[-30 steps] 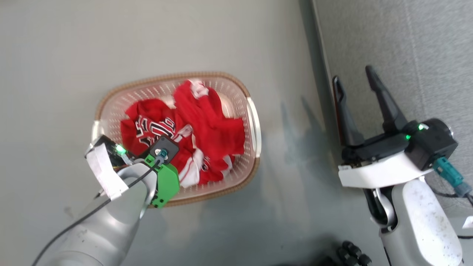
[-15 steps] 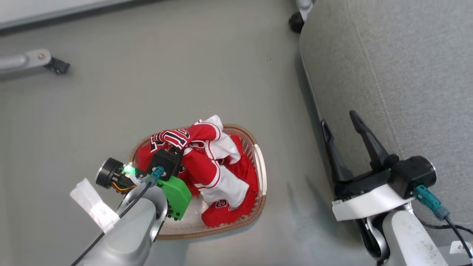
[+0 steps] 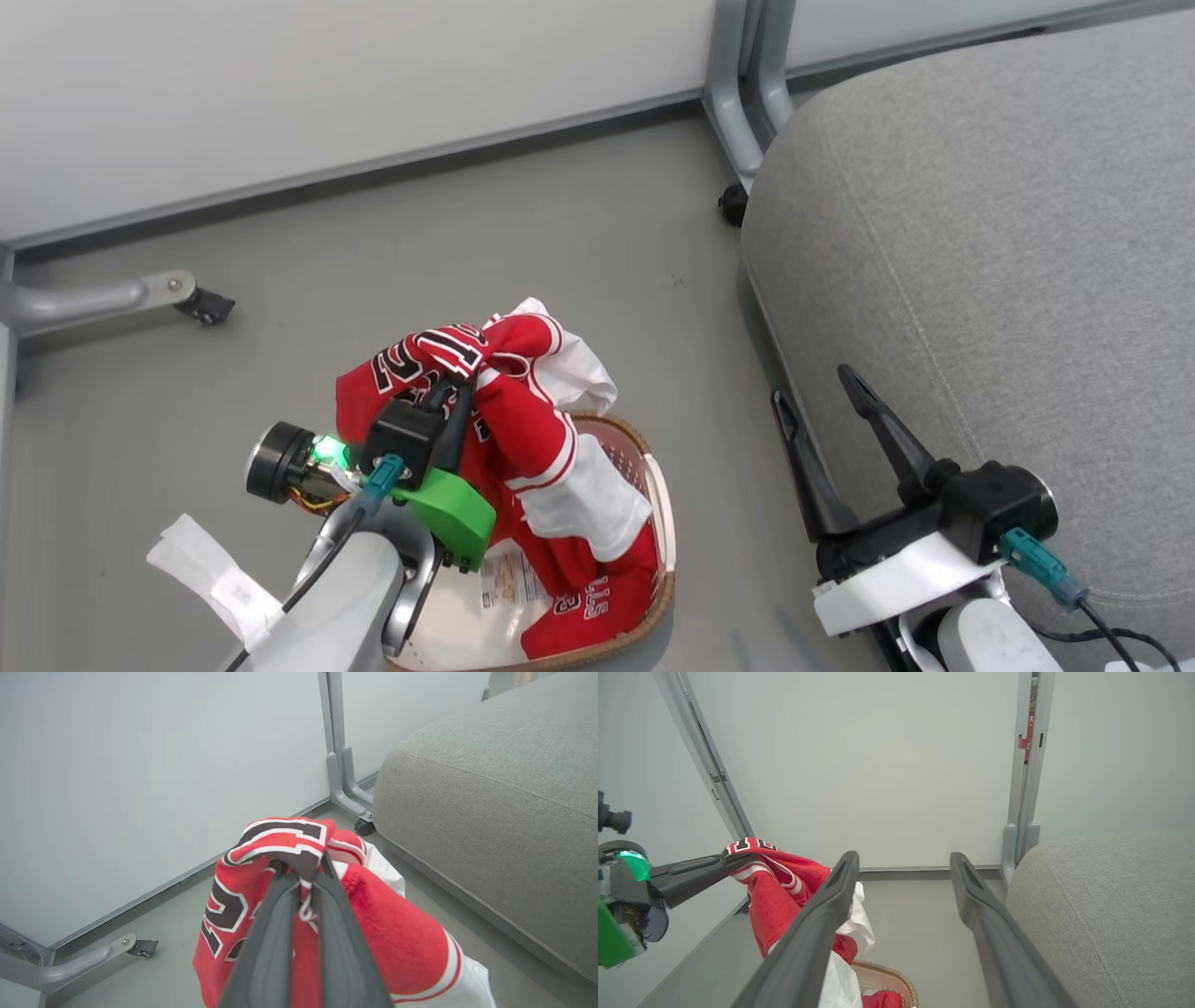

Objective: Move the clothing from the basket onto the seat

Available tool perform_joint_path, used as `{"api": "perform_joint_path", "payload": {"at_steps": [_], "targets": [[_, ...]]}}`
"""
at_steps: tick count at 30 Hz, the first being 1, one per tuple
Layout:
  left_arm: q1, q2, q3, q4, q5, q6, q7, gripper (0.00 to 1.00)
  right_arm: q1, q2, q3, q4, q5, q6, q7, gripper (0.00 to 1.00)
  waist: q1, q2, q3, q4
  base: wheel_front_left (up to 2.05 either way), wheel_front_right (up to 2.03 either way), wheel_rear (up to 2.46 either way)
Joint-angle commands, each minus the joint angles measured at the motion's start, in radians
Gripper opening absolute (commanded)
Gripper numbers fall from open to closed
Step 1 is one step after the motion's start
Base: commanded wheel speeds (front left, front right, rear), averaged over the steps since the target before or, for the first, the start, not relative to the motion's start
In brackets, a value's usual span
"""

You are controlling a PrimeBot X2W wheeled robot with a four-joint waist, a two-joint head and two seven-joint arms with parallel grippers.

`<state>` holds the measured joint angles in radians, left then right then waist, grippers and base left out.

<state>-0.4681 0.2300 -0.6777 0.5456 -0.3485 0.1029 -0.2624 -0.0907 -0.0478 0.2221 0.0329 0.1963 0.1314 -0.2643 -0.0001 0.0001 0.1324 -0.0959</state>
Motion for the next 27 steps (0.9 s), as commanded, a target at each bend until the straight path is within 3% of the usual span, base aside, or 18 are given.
{"api": "perform_joint_path", "payload": {"at_steps": [1, 11, 18, 27], "targets": [[0.021, 0.008, 0.005, -0.018, 0.002, 0.006, -0.004, 0.00, 0.018, -0.004, 0.007, 0.005, 0.007, -0.001, 0.000, 1.00, 0.0001, -0.0001, -0.045, -0.011, 0.00, 0.00, 0.00], [0.039, 0.026, 0.002, -0.176, -0.001, 0.040, 0.033, 0.00, 0.018, -0.004, 0.108, 0.010, 0.016, -0.001, 0.000, 1.00, 0.0001, -0.0001, -0.066, -0.012, 0.00, 0.00, 0.00], [0.023, 0.031, -0.028, -0.284, 0.019, 0.038, 0.076, 0.00, -0.059, -0.004, 0.210, 0.029, 0.026, -0.001, 0.000, 1.00, 0.0001, -0.0001, -0.048, -0.007, 0.00, 0.00, 0.00], [-0.010, 0.005, -0.091, -0.373, 0.041, 0.017, 0.116, 0.00, -0.161, -0.004, 0.252, 0.108, 0.021, -0.001, 0.000, 1.00, 0.0001, -0.0001, -0.033, 0.021, 0.00, 0.00, 0.00]]}}
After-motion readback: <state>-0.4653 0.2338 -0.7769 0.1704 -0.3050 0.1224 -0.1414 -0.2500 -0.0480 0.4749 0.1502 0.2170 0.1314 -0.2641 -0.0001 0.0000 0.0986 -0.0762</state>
